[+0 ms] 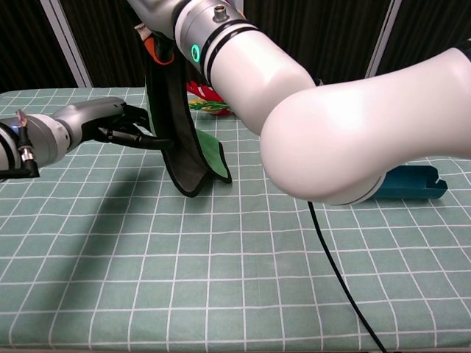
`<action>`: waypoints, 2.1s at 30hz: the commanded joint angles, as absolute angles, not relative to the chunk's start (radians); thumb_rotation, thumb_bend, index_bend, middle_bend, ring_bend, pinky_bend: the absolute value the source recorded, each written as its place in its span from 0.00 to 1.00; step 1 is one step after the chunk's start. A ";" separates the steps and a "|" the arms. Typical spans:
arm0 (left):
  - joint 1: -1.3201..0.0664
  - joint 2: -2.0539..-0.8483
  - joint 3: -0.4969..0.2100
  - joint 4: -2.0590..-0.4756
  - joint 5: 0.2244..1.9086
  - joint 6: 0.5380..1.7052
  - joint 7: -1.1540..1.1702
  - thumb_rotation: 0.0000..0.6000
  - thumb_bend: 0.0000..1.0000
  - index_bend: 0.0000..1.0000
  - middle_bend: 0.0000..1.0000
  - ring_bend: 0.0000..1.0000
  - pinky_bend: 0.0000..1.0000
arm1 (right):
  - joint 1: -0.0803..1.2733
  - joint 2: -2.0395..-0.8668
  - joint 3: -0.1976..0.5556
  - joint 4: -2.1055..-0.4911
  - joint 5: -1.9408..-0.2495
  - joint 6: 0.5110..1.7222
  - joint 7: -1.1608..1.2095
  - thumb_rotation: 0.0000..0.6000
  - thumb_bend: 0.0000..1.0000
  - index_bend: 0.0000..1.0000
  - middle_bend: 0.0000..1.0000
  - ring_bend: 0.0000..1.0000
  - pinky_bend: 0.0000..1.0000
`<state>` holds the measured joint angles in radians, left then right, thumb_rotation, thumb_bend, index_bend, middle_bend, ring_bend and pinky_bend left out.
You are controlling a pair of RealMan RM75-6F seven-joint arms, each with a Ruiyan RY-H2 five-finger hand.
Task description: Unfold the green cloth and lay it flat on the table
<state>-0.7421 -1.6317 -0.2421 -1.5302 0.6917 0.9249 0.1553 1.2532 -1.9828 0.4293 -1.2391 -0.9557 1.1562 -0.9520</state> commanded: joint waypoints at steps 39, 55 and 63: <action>-0.607 -1.582 -0.244 -1.586 1.061 1.004 -0.087 1.00 0.47 0.82 0.46 0.27 0.23 | 0.911 -1.526 0.312 -1.808 -1.017 1.130 -0.531 1.00 0.56 0.87 0.29 0.06 0.08; -0.652 -1.439 -0.358 -1.660 1.070 1.039 -0.043 1.00 0.45 0.81 0.46 0.27 0.22 | 0.923 -1.421 0.390 -1.743 -0.986 1.004 -0.299 1.00 0.56 0.87 0.29 0.06 0.09; -0.751 -1.547 -0.461 -1.432 0.980 1.059 -0.027 1.00 0.45 0.81 0.46 0.27 0.22 | 0.990 -1.471 0.442 -1.541 -1.015 0.932 -0.168 1.00 0.56 0.87 0.29 0.05 0.06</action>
